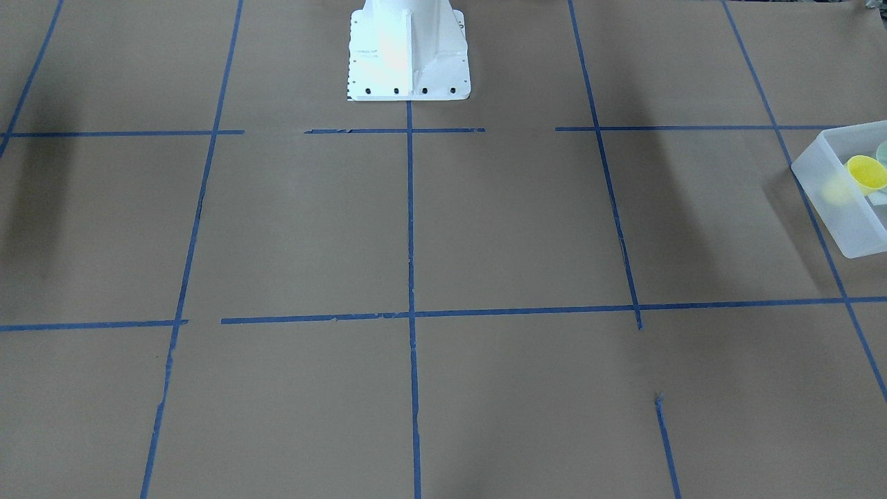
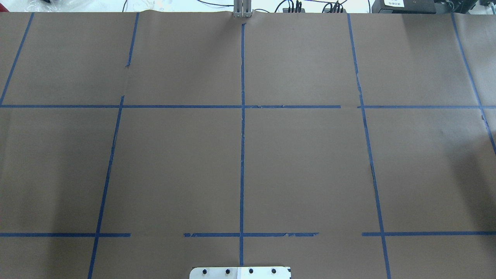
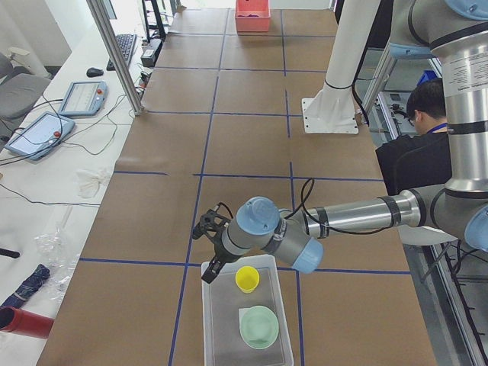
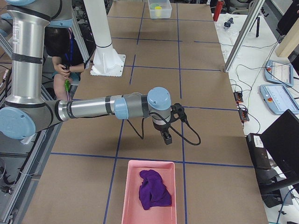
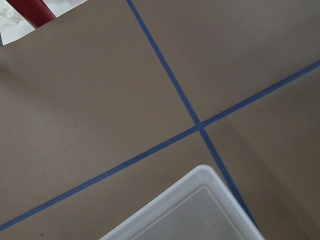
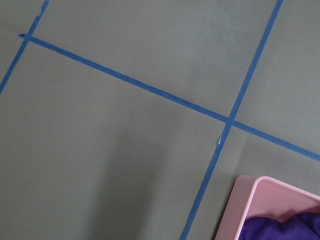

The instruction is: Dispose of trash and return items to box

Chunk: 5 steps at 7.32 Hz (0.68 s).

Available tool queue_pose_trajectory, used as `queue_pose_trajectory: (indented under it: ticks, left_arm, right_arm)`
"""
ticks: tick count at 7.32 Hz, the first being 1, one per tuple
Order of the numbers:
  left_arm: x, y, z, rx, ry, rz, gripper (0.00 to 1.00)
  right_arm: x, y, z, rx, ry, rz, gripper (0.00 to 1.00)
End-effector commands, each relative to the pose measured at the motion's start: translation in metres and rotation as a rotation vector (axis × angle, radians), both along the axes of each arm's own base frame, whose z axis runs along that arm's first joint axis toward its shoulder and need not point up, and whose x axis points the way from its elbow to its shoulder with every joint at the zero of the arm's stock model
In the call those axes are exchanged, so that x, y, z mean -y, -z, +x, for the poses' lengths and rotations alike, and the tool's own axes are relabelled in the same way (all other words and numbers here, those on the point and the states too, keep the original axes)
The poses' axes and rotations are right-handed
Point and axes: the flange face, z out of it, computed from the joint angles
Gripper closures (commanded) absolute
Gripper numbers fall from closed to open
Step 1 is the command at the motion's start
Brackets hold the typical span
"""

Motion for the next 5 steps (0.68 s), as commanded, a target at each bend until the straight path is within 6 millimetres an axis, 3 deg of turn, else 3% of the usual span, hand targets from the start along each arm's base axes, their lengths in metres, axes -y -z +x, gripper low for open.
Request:
queue_pose_trajectory:
  ticks: [1,2,3,5]
  left_arm:
    - [0.010,0.012,0.031,-0.047,-0.050,-0.114,0.00]
    - [0.008,-0.002,0.038,-0.067,-0.070,-0.282,0.00]
    - [0.012,0.009,0.032,-0.072,-0.054,-0.367,0.00]
    - [0.015,0.006,0.033,-0.037,-0.093,-0.517,0.00]
  right_arm:
    - [-0.001,-0.001,0.000,0.015,-0.116,-0.127,0.04]
    - [-0.003,-0.003,0.000,0.018,-0.116,-0.130,0.04]
    - [-0.004,-0.004,0.000,0.018,-0.118,-0.139,0.00]
    - [-0.006,-0.007,0.000,0.015,-0.119,-0.145,0.00]
